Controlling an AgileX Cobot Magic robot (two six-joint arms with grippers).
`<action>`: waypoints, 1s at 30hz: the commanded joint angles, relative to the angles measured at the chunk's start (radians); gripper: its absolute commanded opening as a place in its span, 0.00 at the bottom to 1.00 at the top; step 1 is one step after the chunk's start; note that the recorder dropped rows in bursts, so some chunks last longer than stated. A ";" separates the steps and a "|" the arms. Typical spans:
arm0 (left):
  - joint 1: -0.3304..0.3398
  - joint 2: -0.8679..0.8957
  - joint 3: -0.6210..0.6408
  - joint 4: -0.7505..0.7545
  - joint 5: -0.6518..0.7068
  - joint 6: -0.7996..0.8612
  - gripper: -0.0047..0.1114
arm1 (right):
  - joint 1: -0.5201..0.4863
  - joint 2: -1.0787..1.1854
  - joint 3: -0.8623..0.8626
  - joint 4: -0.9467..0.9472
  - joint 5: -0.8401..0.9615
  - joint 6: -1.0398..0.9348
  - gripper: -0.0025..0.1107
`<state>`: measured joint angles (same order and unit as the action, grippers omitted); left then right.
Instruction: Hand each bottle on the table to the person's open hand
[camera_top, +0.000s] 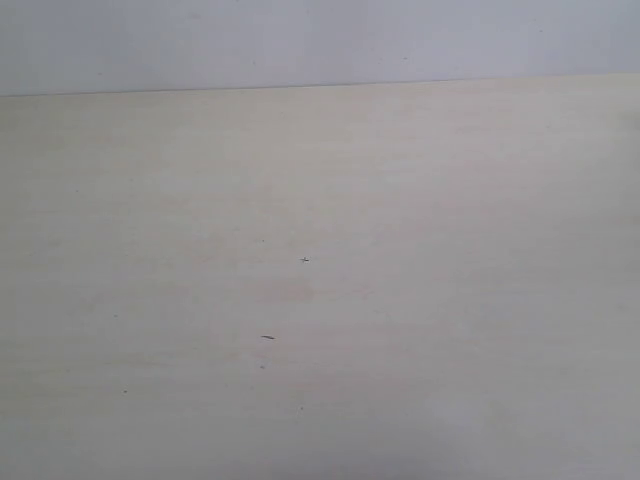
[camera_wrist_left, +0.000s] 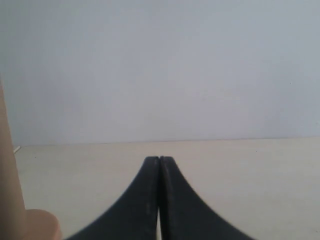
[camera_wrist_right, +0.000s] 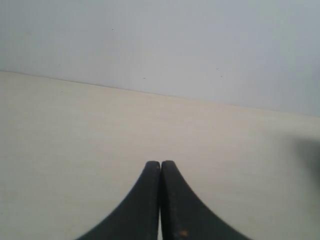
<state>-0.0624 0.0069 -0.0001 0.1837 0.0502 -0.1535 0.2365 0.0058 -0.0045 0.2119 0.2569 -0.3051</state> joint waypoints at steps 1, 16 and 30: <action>-0.007 -0.007 0.000 -0.016 0.093 -0.011 0.04 | -0.004 -0.006 0.005 -0.001 -0.011 -0.004 0.02; -0.009 -0.007 0.000 -0.014 0.312 -0.008 0.04 | -0.004 -0.006 0.005 -0.001 -0.011 -0.004 0.02; -0.009 -0.007 0.000 -0.014 0.312 -0.008 0.04 | -0.004 -0.006 0.005 -0.001 -0.011 -0.004 0.02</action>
<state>-0.0646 0.0061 0.0010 0.1772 0.3660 -0.1535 0.2365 0.0058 -0.0045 0.2119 0.2569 -0.3051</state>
